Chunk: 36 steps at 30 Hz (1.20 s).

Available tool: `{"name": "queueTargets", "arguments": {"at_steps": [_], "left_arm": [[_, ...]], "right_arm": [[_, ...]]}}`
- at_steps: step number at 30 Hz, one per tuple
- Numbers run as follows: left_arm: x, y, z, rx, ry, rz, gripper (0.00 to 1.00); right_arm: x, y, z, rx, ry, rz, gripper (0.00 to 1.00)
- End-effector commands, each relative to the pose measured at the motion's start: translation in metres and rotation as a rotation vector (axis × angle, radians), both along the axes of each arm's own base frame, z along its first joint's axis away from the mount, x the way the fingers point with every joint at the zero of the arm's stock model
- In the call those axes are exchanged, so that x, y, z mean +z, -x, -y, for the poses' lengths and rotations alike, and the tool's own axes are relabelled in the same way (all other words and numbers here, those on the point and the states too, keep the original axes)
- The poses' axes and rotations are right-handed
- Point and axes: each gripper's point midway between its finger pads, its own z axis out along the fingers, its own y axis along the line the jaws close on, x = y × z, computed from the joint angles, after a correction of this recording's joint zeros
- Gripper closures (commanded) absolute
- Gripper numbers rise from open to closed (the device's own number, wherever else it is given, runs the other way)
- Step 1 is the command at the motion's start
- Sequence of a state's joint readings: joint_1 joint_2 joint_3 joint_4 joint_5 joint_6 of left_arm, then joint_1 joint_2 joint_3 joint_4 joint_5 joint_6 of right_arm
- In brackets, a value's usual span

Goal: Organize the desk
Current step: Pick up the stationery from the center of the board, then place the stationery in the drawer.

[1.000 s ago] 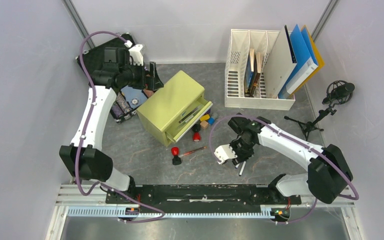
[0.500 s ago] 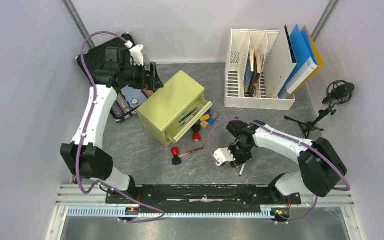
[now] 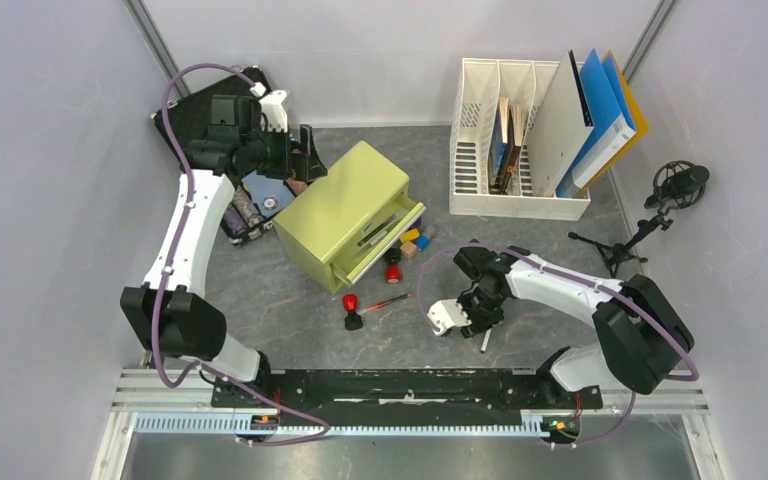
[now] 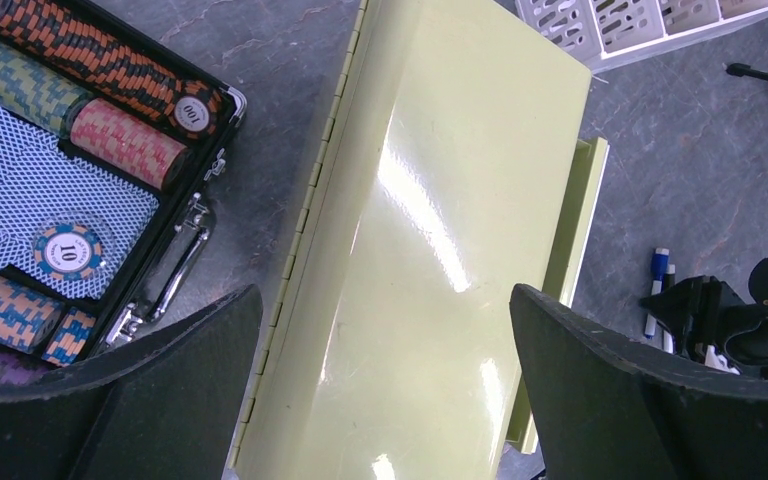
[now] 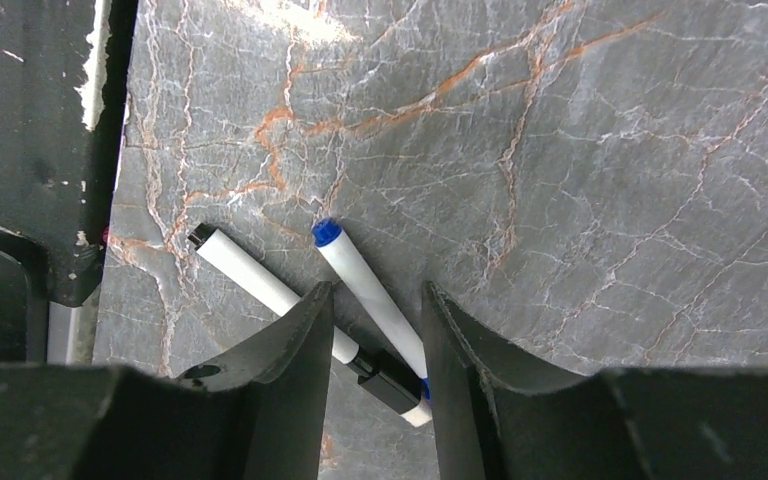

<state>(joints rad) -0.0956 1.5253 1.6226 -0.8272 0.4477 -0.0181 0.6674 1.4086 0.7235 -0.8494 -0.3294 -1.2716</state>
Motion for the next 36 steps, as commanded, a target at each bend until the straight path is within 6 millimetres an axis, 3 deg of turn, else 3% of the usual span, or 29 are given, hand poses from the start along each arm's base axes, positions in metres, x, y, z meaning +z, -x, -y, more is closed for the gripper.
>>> {"name": "queueTargets", "arguments": {"at_steps": [1, 8, 17, 20, 30, 33, 36], "left_arm": [[0.013, -0.002, -0.002, 0.008, 0.01, 0.054, 0.0], [0.014, -0.002, -0.001, 0.006, 0.012, 0.056, 0.0], [0.015, -0.002, -0.004, 0.013, -0.003, 0.069, 0.0], [0.016, -0.002, -0.006, 0.016, -0.012, 0.075, 0.0], [0.018, -0.001, -0.008, 0.021, -0.021, 0.087, 0.0], [0.018, -0.001, -0.008, 0.023, -0.025, 0.087, 0.0], [0.017, 0.0, -0.008, 0.022, -0.025, 0.086, 0.0]], "right_arm": [[-0.007, -0.001, 0.002, -0.008, 0.008, 0.015, 0.59], [-0.009, -0.027, -0.004, 0.027, 0.017, 0.103, 0.79], [0.014, -0.087, -0.035, 0.082, 0.037, 0.209, 0.97], [0.037, -0.109, -0.049, 0.097, 0.014, 0.267, 1.0], [0.157, -0.167, -0.119, 0.17, -0.107, 0.477, 1.0], [0.178, -0.175, -0.141, 0.204, -0.14, 0.522, 1.0], [0.185, -0.181, -0.161, 0.232, -0.16, 0.547, 1.0]]}}
